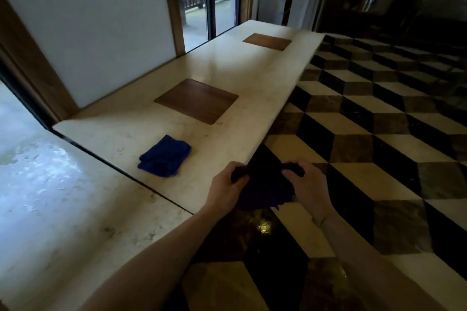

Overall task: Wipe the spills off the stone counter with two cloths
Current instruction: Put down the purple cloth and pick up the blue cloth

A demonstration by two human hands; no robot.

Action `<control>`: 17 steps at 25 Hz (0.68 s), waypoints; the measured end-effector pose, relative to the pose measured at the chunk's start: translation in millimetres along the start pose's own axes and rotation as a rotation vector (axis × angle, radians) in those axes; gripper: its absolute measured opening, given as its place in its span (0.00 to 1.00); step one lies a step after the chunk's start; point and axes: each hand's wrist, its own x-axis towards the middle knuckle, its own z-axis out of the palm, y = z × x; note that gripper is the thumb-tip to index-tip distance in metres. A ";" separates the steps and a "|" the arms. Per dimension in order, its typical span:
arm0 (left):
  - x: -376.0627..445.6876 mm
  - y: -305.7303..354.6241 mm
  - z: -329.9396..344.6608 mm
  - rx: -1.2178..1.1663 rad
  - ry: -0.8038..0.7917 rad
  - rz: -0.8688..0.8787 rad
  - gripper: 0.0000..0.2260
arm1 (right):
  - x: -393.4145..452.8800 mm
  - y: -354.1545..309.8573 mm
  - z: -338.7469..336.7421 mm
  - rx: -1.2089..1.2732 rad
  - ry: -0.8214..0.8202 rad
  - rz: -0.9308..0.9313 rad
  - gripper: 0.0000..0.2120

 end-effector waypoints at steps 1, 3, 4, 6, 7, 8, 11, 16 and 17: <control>8.3 -0.5 3.0 -0.008 0.022 -0.021 0.07 | 15.3 0.1 -0.5 -0.026 -0.023 -0.014 0.11; 22.7 -4.4 5.3 -0.019 0.084 -0.065 0.06 | 47.2 1.3 6.4 -0.046 -0.077 -0.067 0.08; 30.2 -7.3 3.8 -0.023 0.115 -0.093 0.06 | 62.3 2.7 13.6 -0.045 -0.109 -0.093 0.07; 43.6 -18.7 -5.2 -0.040 0.203 -0.167 0.06 | 91.6 1.3 36.3 -0.068 -0.208 -0.129 0.05; 48.3 -25.8 -11.9 -0.049 0.245 -0.194 0.06 | 105.1 -1.0 50.8 -0.079 -0.260 -0.147 0.05; 52.6 -33.5 -18.9 -0.053 0.280 -0.214 0.06 | 118.2 -2.8 65.4 -0.088 -0.307 -0.159 0.05; 61.9 -60.8 -39.2 -0.059 0.394 -0.273 0.05 | 149.8 -10.0 112.0 -0.109 -0.479 -0.191 0.04; 76.2 -103.1 -67.5 -0.152 0.570 -0.444 0.05 | 197.8 -26.2 189.0 -0.194 -0.801 -0.199 0.05; 76.2 -106.3 -69.4 -0.172 0.572 -0.474 0.05 | 204.5 -28.1 198.3 -0.203 -0.856 -0.176 0.05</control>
